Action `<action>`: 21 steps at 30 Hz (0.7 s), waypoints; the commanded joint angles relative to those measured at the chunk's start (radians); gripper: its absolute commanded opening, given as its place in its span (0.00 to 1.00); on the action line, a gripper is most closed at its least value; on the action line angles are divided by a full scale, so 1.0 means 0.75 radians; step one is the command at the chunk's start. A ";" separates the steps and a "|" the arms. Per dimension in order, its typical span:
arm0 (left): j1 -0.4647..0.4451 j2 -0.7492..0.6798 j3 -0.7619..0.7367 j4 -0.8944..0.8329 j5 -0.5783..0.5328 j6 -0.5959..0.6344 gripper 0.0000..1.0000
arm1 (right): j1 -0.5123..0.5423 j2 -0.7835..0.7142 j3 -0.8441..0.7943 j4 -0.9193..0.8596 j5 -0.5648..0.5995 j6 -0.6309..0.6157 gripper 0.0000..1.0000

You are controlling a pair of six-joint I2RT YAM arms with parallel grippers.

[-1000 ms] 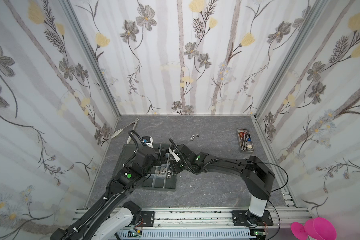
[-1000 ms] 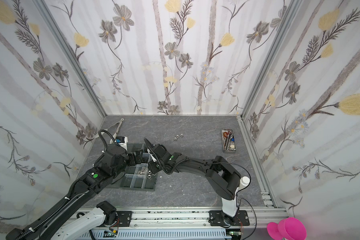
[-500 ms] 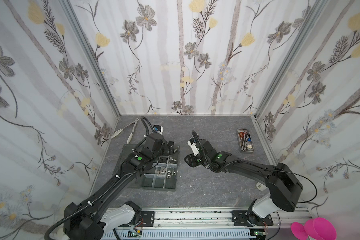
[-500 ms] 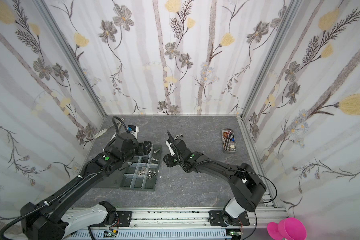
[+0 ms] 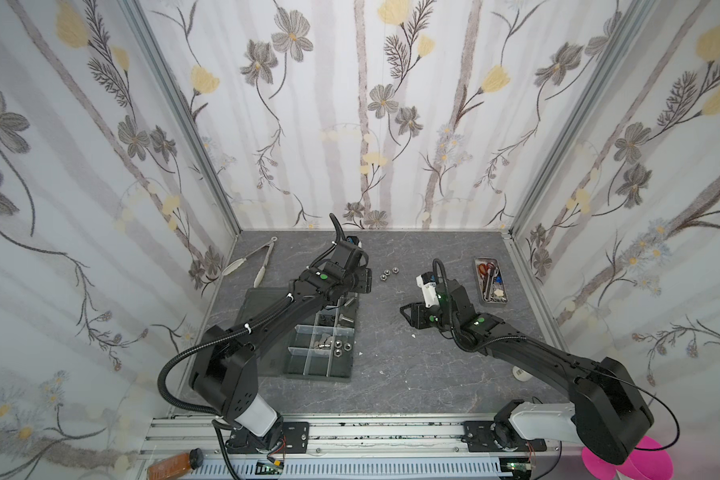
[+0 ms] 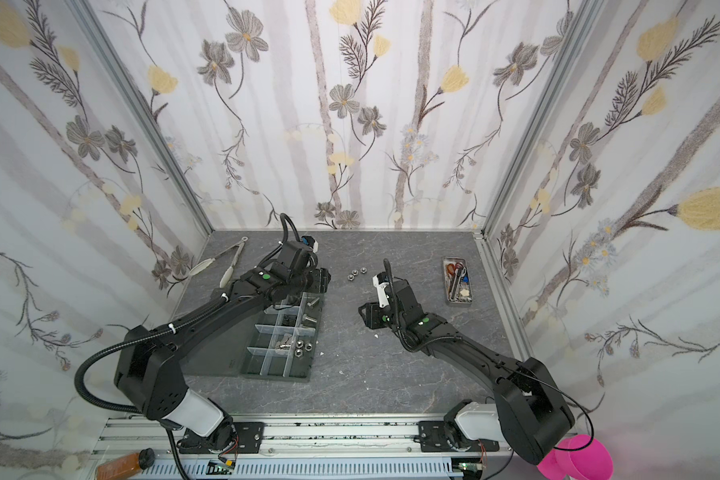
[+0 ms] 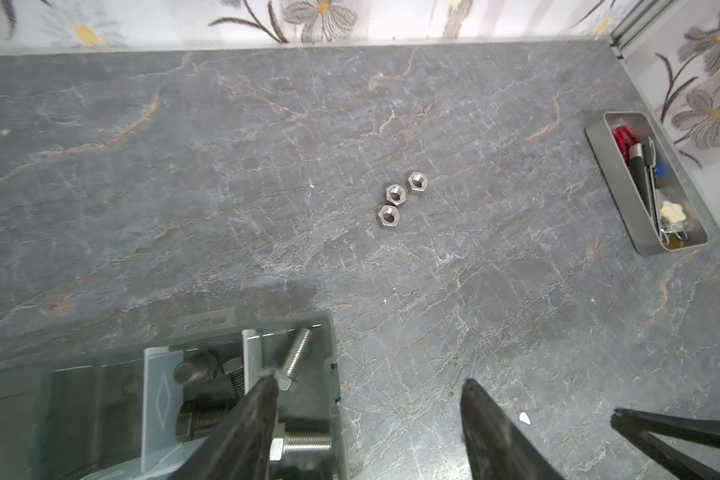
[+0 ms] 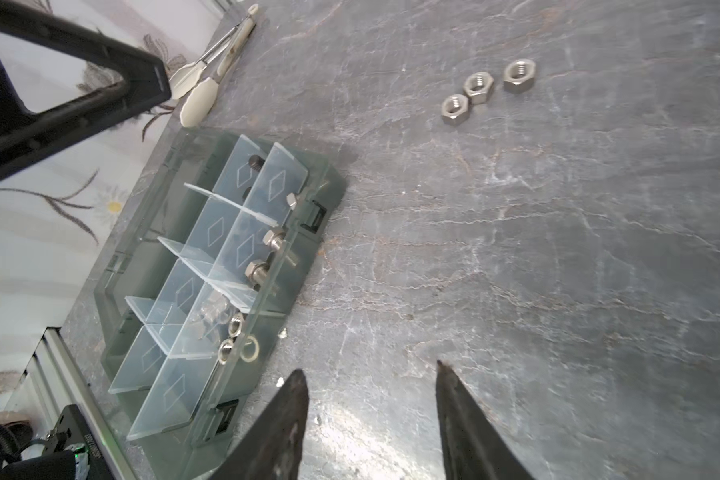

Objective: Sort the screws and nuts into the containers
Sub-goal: 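Withdraw the right gripper while the left gripper reaches toward the hex nuts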

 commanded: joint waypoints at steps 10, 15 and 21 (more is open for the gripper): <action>-0.030 0.449 0.399 -0.073 -0.009 0.000 0.68 | -0.191 -0.160 -0.150 0.090 -0.082 0.014 0.68; -0.029 0.611 0.547 -0.097 0.000 -0.003 0.67 | -0.233 -0.196 -0.201 0.124 -0.096 0.008 0.77; -0.028 0.789 0.715 -0.143 0.013 -0.003 0.65 | -0.265 -0.199 -0.219 0.136 -0.112 0.014 0.80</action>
